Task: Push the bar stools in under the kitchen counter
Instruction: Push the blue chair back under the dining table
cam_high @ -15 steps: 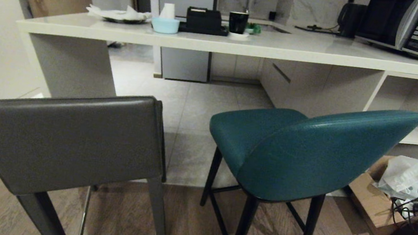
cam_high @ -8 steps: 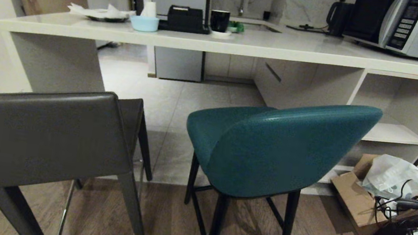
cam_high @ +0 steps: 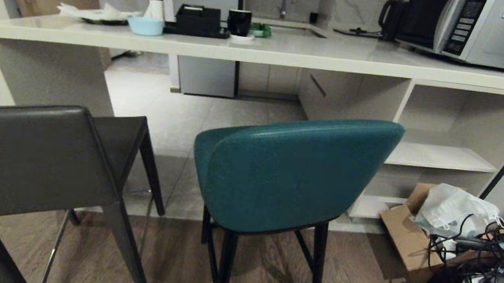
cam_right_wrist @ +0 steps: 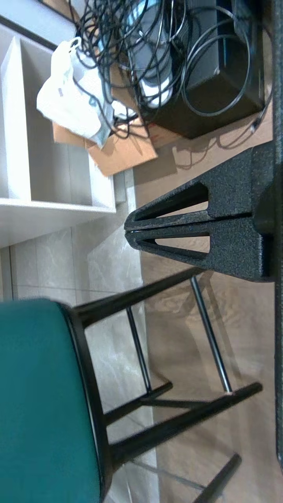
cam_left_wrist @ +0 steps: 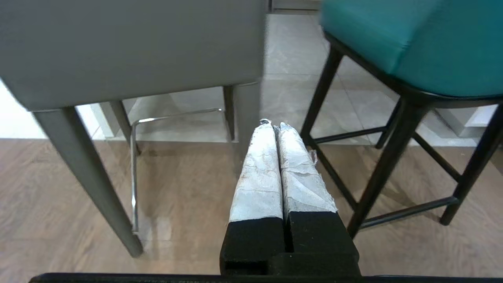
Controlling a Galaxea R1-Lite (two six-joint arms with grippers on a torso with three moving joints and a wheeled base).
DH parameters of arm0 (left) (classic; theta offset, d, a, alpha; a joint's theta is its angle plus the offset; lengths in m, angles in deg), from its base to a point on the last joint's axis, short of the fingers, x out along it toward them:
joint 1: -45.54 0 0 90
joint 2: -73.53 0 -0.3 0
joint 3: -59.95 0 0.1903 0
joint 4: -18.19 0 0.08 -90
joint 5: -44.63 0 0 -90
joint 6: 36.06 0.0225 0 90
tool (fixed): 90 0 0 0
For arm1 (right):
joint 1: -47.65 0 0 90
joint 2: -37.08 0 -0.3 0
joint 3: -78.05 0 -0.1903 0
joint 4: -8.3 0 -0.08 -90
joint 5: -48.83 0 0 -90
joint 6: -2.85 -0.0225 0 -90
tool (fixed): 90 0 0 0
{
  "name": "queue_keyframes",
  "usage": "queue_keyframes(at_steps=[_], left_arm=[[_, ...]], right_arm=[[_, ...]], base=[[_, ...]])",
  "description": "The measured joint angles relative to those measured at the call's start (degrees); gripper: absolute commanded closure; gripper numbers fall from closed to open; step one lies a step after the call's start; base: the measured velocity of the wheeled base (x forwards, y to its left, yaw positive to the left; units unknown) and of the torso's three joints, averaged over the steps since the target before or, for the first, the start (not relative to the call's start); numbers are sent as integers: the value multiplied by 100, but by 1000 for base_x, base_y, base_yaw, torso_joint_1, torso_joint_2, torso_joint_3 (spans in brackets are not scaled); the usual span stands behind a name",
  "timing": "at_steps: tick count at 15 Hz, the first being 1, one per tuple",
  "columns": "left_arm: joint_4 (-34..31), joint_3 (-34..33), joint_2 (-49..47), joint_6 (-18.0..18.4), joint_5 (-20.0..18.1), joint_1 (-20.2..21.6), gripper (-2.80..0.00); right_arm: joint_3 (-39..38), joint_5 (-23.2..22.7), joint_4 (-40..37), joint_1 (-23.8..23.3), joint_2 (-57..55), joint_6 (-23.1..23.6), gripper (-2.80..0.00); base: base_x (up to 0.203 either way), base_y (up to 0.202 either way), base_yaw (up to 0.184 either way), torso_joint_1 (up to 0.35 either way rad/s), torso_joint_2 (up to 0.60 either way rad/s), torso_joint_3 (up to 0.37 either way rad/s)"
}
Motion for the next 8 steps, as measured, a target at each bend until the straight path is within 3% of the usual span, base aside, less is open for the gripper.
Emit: queue_keyframes(at_steps=[8], left_arm=[[-2, 0, 0, -2, 1, -4, 0]], right_arm=[[0, -3, 4, -5, 0, 0, 0]], base=[[0, 0, 0, 0, 0, 0]])
